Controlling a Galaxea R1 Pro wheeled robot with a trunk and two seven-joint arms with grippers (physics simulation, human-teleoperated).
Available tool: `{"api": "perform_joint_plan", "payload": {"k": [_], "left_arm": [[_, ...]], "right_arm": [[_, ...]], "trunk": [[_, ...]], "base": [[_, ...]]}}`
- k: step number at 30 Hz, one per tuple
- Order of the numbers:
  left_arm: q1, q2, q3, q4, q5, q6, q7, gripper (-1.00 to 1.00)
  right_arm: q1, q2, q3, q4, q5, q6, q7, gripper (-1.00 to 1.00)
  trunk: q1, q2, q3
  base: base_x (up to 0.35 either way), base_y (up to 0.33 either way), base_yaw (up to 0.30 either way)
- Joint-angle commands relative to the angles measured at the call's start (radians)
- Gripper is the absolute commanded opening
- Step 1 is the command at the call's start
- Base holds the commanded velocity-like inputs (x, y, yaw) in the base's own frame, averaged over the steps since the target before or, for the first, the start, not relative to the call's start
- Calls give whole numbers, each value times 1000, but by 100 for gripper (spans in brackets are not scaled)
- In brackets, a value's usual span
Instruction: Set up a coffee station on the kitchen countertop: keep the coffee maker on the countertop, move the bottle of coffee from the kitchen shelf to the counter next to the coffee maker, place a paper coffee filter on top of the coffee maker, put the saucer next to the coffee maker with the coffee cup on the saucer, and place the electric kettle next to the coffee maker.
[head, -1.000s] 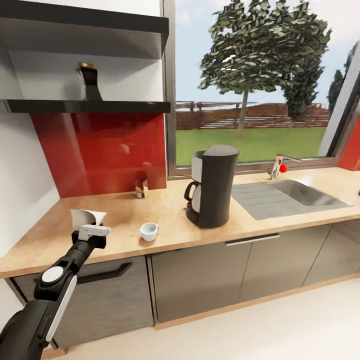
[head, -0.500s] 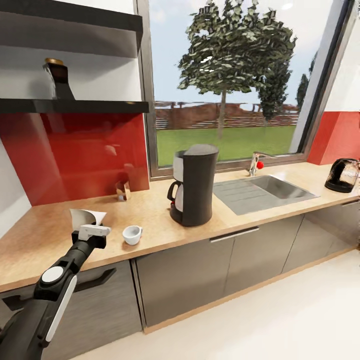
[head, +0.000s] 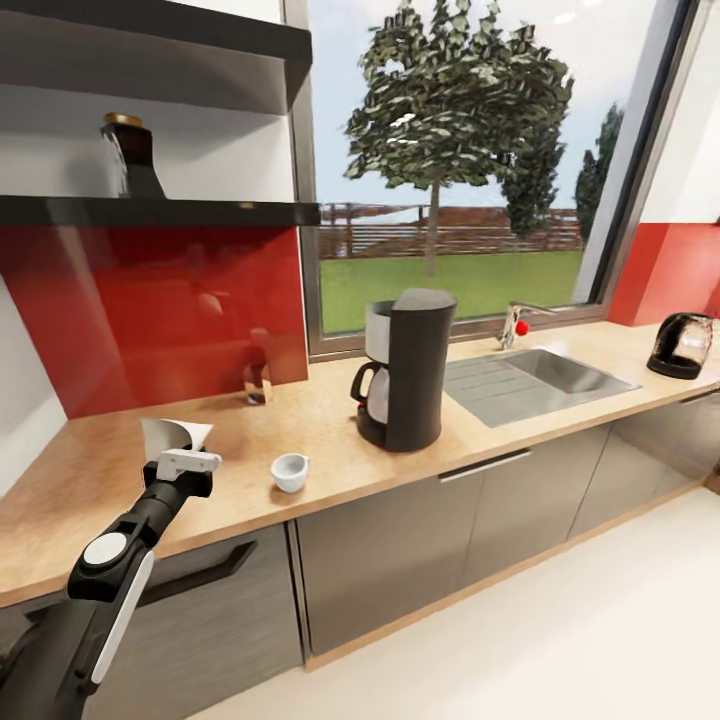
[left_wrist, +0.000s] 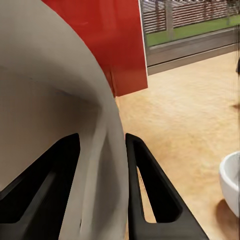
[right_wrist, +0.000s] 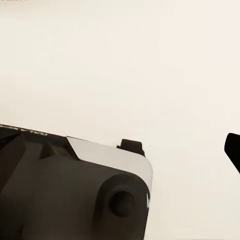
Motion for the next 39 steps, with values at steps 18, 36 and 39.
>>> {"api": "perform_joint_plan", "payload": {"k": [18, 36, 39], "left_arm": [[0, 0, 2, -2, -4, 5, -7, -100], [0, -1, -9, -10, 0, 97, -8, -100], [-1, -13, -12, -18, 3, 164, -10, -100]], "right_arm": [[-1, 0, 3, 0, 0, -2, 1, 100], [-1, -1, 1, -1, 0, -3, -1, 100], [-1, -1, 1, -1, 0, -3, -1, 100]], "trunk": [[0, -1, -1], [0, -1, -1], [0, -1, -1]], "base": [[0, 25, -228], [0, 0, -8], [0, 0, 0]]}}
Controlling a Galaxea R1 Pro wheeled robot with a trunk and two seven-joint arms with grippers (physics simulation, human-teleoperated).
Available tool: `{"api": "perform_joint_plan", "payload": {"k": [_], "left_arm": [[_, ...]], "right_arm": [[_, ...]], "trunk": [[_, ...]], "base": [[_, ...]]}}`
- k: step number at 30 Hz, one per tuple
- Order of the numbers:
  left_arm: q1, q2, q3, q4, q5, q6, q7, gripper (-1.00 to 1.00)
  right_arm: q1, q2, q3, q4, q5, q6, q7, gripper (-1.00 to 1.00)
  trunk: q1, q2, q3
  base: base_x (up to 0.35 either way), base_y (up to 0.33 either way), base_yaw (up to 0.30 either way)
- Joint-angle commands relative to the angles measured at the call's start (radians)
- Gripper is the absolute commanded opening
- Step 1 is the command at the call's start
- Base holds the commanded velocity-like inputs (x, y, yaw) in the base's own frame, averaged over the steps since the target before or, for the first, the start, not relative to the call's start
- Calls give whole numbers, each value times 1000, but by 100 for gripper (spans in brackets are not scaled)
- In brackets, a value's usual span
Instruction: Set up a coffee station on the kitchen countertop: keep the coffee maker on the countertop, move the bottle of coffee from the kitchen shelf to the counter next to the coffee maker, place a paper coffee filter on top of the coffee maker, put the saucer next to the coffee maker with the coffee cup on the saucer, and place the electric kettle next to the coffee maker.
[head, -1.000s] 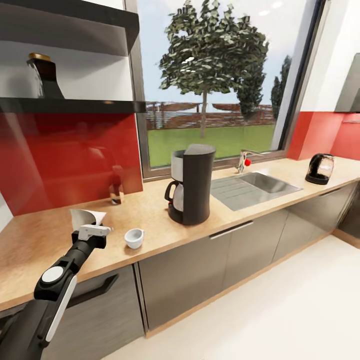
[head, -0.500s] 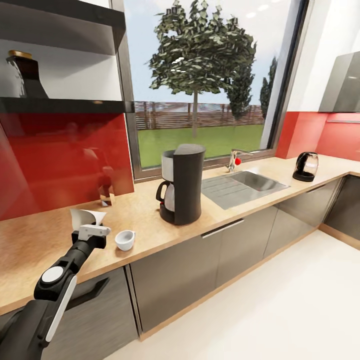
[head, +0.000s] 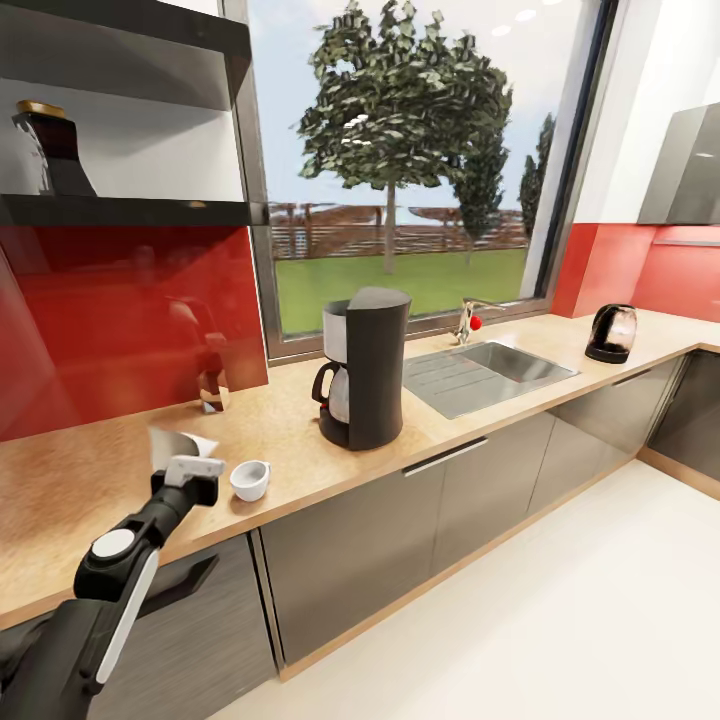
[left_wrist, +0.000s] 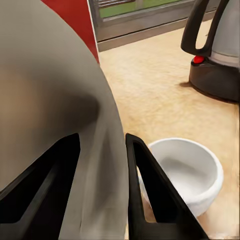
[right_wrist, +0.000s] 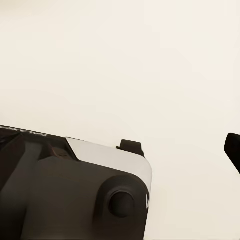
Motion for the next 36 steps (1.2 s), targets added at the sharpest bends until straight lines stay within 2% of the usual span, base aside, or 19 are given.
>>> {"api": "perform_joint_plan", "payload": {"k": [1, 7, 8, 11, 14, 18, 21, 22, 25, 27, 28, 29, 30, 31, 32, 33, 34, 35, 36], "left_arm": [[-1, -2, 1, -3, -3, 17, -8, -100], [-24, -7, -1, -8, -1, 104, -30, -100], [-50, -6, -1, -9, -1, 137, -60, -100], [-97, -1, -1, -10, -2, 170, -123, -100], [-171, 16, -1, -9, -2, 197, -204, -100], [-230, 24, -1, -9, -3, 239, -231, -100], [-310, 39, -2, -7, -4, 354, -244, -100], [-361, 42, -3, -2, -6, 394, -256, -100], [-437, 45, -5, 7, -9, 471, -343, -100], [-529, 52, -11, 37, -29, 519, -478, -100], [-560, 54, -25, 53, -46, 526, -520, -100], [-647, 58, -83, 105, -109, 539, -636, -100], [-676, 59, -110, 126, -131, 542, -677, -100], [-731, 60, -159, 169, -167, 546, -751, -100], [-807, 60, -212, 235, -197, 549, -841, -100], [-918, 60, -283, 334, -220, 551, -939, -100], [-935, 60, -309, 347, -222, 551, -954, -100], [-966, 59, -369, 367, -225, 551, -976, -100], [-981, 60, -400, 374, -227, 551, -984, -100]], "right_arm": [[-1, -1, 3, 0, 0, -3, 0, 100], [-1, -1, 3, 0, 1, -3, 0, 100], [-1, -1, 3, 0, 1, -3, 0, 100], [-1, -2, 3, 0, 1, -3, 0, 100], [-1, -2, 3, 0, 1, -4, 0, 100], [-1, -2, 3, 0, 1, -4, 0, 100], [-1, -2, 3, 0, 1, -3, 0, 100], [-1, -2, 3, 0, 2, -4, 0, 100], [-1, -2, 3, 0, 2, -4, -1, 100], [-1, -2, 3, 0, 2, -4, -1, 100], [-1, -2, 3, 0, 2, -4, -1, 100], [-1, -2, 3, 0, 2, -4, -1, 100], [-1, -2, 3, 0, 2, -4, -1, 100], [-1, -2, 3, 0, 2, -4, -2, 100], [-1, -2, 3, 0, 2, -4, -2, 100], [-1, -2, 3, 0, 2, -4, -2, 100], [-1, -2, 3, 0, 2, -4, -2, 100], [-1, -2, 3, 0, 2, -4, -2, 100], [-1, -2, 3, 0, 2, -4, -2, 100]], "trunk": [[0, -1, -1], [0, -1, -1], [0, -1, -1], [0, -1, -1], [0, -1, -1], [0, -1, -1], [0, -1, -1], [0, -1, -1], [0, -1, -1], [0, -1, -1], [0, -1, -1], [0, -1, -1], [0, -1, -1], [0, -1, -1], [0, -1, -1], [0, -1, -1], [0, -1, -1], [0, -1, -1], [0, -1, -1]], "base": [[0, 0, 0], [0, 0, 0], [0, 0, 0], [0, 0, 0], [0, 0, 0], [0, 0, 0], [0, 0, 0], [0, 0, 0], [0, 0, 0], [0, 0, 0], [0, 0, 0], [0, 0, 0], [0, 0, 0], [0, 0, 0], [0, 0, 0], [0, 0, 0], [0, 0, 0], [0, 0, 0], [0, 0, 0]]}}
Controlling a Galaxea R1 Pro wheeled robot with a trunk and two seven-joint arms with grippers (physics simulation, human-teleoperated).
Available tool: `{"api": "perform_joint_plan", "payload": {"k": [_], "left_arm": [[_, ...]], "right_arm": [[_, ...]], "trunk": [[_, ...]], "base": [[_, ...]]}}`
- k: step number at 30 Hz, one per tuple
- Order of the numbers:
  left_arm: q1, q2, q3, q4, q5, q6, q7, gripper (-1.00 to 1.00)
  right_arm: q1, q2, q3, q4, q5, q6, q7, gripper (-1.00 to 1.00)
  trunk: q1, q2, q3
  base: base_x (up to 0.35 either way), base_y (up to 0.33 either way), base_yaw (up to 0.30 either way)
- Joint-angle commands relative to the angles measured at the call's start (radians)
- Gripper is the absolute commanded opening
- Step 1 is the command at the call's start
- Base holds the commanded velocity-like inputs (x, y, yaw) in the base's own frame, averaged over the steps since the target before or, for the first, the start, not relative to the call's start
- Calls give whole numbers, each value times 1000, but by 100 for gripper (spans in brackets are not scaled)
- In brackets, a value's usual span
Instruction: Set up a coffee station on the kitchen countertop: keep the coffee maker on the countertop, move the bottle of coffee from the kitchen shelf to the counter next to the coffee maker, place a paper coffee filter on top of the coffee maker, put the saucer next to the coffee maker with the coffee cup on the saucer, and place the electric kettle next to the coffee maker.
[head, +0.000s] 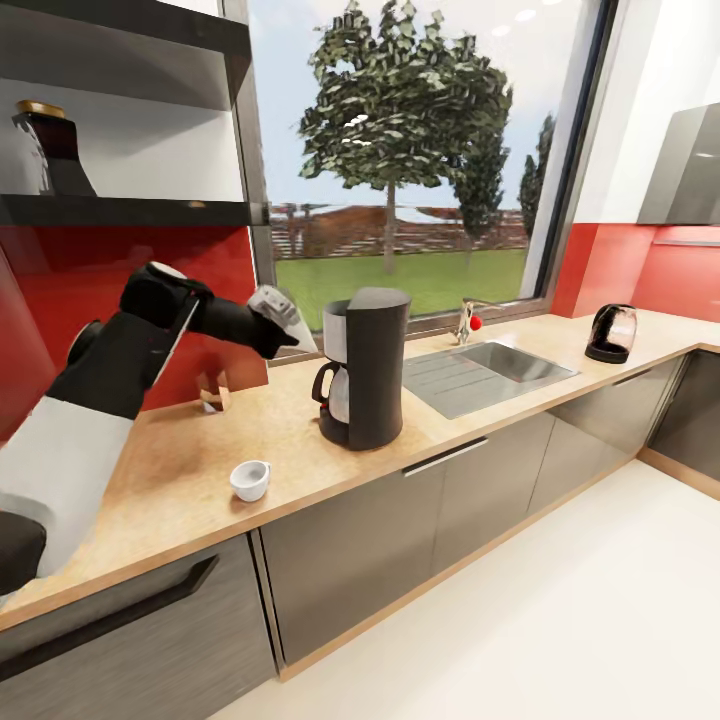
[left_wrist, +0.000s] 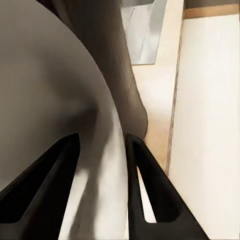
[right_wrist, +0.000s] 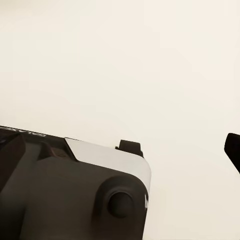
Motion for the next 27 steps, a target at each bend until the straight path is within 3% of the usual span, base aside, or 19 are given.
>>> {"api": "perform_joint_plan", "payload": {"k": [1, 4, 9, 27], "left_arm": [[-16, 1, -29, 5, -14, 3, -18, -100], [-56, 1, -111, 20, -16, 4, -36, -100], [-72, 1, -143, 26, -18, 4, -44, -100], [-76, 2, -150, 14, -18, 4, -51, -100]], "right_arm": [[-1, -1, 3, 0, 0, -3, 0, 100], [-1, 0, 3, 0, 0, -3, 0, 100], [-1, 0, 3, 0, 0, -3, 0, 100], [-1, -2, 3, 0, 0, -2, 0, 100]], "trunk": [[0, -1, -1], [0, -1, -1], [0, -1, -1], [0, -1, -1]], "base": [[0, 0, 0], [0, 0, 0], [0, 0, 0], [78, 0, 0]]}}
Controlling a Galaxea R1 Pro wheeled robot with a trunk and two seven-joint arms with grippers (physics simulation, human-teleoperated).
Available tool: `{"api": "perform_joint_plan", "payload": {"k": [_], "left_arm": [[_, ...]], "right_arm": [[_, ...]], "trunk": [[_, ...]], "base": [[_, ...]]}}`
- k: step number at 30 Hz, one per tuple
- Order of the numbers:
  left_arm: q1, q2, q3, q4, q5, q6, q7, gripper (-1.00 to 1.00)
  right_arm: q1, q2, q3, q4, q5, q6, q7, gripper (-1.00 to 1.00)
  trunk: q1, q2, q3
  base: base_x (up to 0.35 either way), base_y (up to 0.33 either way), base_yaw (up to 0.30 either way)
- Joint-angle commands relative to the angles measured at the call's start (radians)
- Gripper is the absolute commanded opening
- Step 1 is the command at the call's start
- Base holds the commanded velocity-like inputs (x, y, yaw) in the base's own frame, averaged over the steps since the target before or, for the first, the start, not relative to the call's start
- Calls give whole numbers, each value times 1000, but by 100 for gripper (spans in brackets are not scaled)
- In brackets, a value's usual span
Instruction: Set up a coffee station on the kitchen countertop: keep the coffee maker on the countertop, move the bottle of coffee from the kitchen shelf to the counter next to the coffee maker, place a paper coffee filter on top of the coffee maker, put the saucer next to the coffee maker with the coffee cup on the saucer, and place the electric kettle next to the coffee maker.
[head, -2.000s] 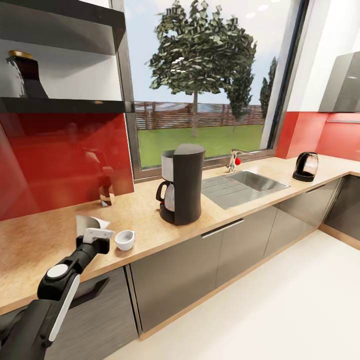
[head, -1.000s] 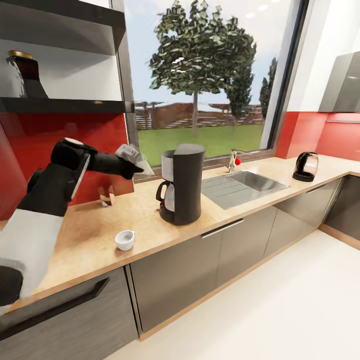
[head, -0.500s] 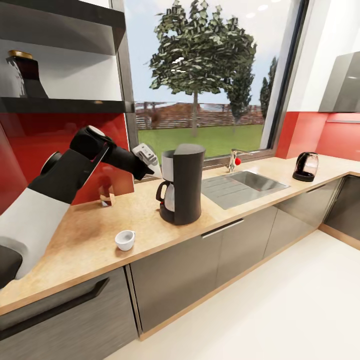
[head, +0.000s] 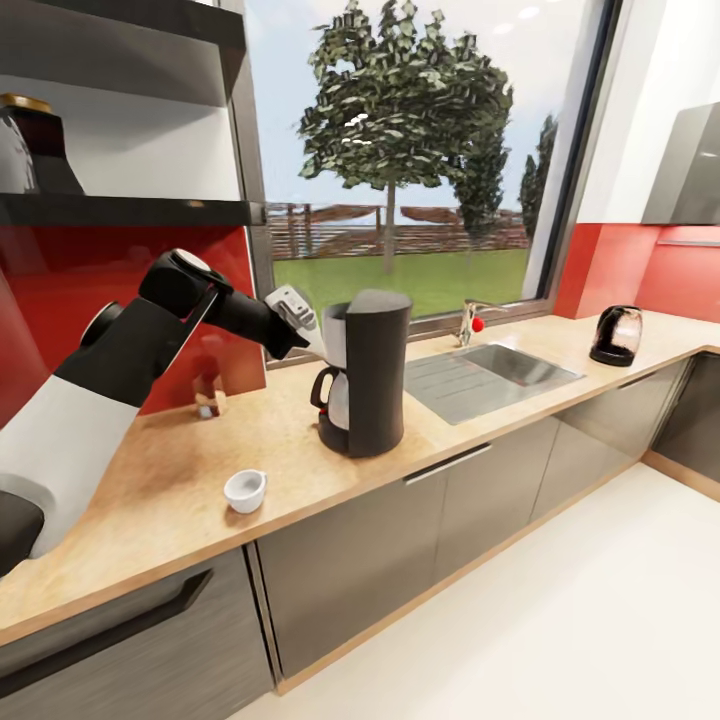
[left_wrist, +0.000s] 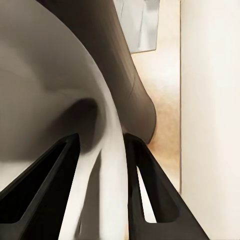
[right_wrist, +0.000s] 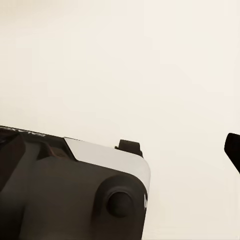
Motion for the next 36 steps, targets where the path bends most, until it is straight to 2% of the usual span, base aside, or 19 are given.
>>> {"api": "perform_joint_plan", "payload": {"k": [1, 8, 11, 15, 17, 19, 22, 36], "left_arm": [[-1, 0, 0, -2, -12, 3, -11, -100], [-2, 0, 5, -24, -13, 4, -10, -100], [-7, 0, 32, -34, -14, 6, -6, -100], [-8, 0, 45, -43, -16, 6, 9, -100], [-8, 0, 47, -50, -17, 6, 31, -100], [-8, -1, 49, -63, -17, 8, 101, -100], [-8, 0, 49, -66, -18, 8, 125, -100], [-8, 1, 50, -68, -16, 9, 142, -100]], "right_arm": [[-1, 0, 3, 0, 0, -3, 0, 100], [-1, 0, 3, 1, 0, -3, 0, 100], [-1, 0, 3, 1, 0, -3, 0, 100], [-1, 0, 3, 0, 0, -4, 0, 100], [-1, 0, 3, 1, 0, -4, 0, 100], [-1, 0, 3, 1, 0, -3, 0, 100], [-1, 0, 3, 1, 0, -3, 0, 100], [-1, 0, 3, 2, 0, -3, 0, 100]], "trunk": [[0, -1, -1], [0, -1, -1], [0, -1, -1], [0, -1, -1], [0, -1, -1], [0, -1, -1], [0, -1, -1], [0, -1, -1]], "base": [[79, 0, 0], [155, 0, 0], [35, 0, 0], [5, 0, 0], [2, 0, 0], [0, 0, 0], [0, 0, 0], [107, 0, 0]]}}
